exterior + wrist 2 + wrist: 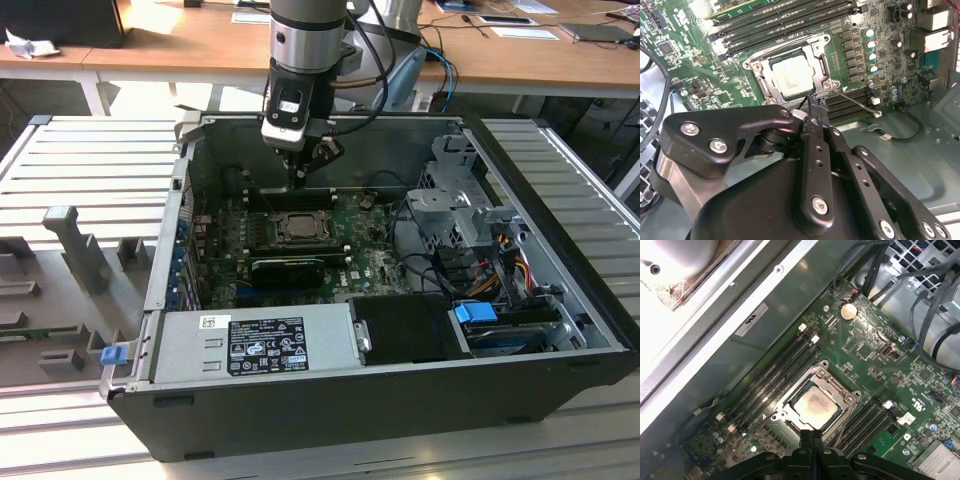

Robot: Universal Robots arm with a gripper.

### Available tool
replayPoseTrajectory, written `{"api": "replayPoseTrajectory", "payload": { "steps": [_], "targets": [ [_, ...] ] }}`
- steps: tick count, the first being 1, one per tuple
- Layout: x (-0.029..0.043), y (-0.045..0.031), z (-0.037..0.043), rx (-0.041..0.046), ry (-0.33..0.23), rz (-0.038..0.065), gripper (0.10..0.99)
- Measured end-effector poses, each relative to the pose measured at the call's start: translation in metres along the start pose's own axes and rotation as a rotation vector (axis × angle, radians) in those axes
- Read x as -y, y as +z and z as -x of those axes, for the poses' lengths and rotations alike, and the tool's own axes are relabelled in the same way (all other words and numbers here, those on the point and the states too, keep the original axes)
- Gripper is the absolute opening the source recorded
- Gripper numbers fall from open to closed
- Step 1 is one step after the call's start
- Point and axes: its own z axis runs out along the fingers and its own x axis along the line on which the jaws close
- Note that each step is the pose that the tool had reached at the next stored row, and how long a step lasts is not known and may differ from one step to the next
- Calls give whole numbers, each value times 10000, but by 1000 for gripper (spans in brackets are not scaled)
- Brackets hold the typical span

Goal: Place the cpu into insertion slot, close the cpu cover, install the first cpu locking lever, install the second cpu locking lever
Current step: 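Install the first cpu locking lever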

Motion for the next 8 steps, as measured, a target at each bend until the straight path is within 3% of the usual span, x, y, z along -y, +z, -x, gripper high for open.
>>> {"api": "replayPoseTrajectory", "payload": {
  "steps": [8],
  "targets": [
    [0, 0, 0, -17, -1028, -42, 106]
  ]
}}
